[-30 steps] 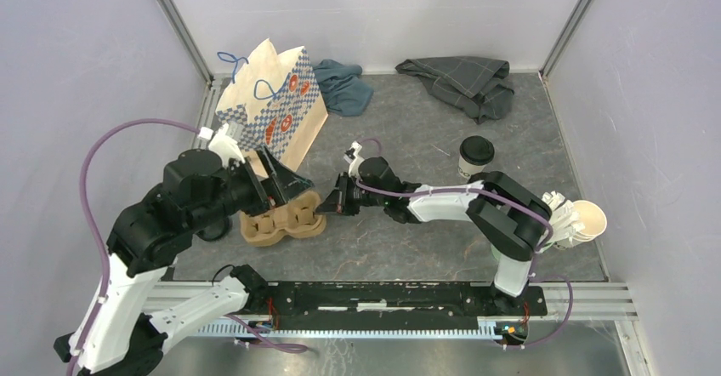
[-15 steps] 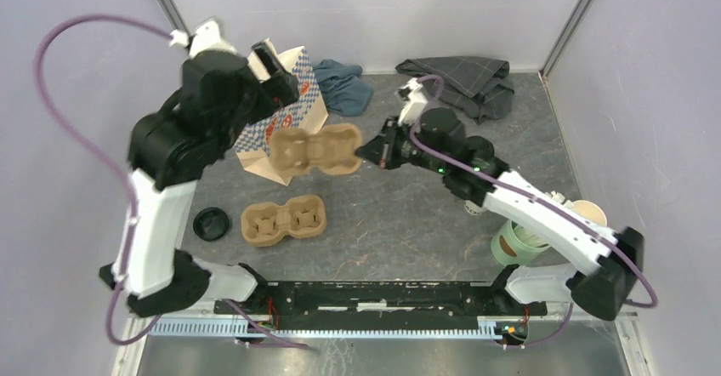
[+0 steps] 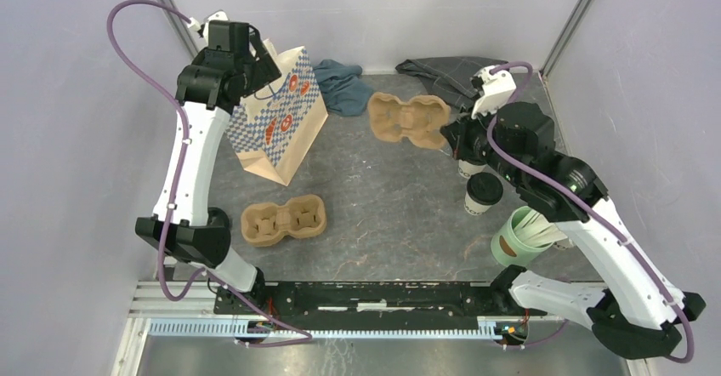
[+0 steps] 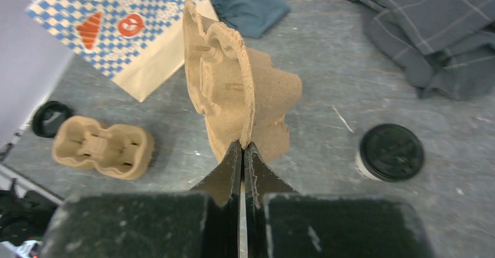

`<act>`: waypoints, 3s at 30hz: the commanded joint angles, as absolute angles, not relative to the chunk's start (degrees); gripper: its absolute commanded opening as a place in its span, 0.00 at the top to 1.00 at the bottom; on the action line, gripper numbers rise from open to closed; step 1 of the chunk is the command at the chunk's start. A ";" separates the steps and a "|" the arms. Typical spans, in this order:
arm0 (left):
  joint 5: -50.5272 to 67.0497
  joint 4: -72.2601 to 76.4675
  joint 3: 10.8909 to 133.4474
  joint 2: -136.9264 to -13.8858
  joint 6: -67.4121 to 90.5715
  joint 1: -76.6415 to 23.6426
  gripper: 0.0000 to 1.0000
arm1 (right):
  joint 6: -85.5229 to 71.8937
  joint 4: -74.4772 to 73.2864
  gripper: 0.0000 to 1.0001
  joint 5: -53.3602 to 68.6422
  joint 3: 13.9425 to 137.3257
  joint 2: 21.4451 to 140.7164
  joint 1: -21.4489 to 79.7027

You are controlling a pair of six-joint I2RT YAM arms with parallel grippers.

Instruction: Pack the takeout coffee

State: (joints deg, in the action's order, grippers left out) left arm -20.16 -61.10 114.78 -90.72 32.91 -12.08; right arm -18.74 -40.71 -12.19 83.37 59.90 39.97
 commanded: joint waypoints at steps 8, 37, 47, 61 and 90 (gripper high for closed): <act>-17.91 -50.71 106.00 -90.36 28.55 -10.48 0.26 | -10.91 -44.70 1.00 -19.75 87.49 59.54 39.72; 30.98 -41.22 98.68 -83.61 23.69 -31.89 0.98 | -13.79 -52.30 1.00 -23.66 95.31 54.06 39.70; 30.98 -35.72 86.84 -76.59 28.41 -37.76 0.98 | -9.21 -62.46 1.00 -20.30 112.16 62.50 39.72; 27.82 -33.95 84.64 -75.58 31.91 -38.85 0.98 | -7.61 -64.68 1.00 -7.42 100.52 56.08 39.73; 1.56 -57.20 92.43 -69.64 47.44 -39.79 0.19 | -29.70 -61.90 1.00 -0.81 91.01 65.73 39.68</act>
State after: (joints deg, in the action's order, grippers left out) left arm 15.18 -46.92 86.28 -69.76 41.82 -39.72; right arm -28.27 -62.70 1.28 88.71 66.43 39.72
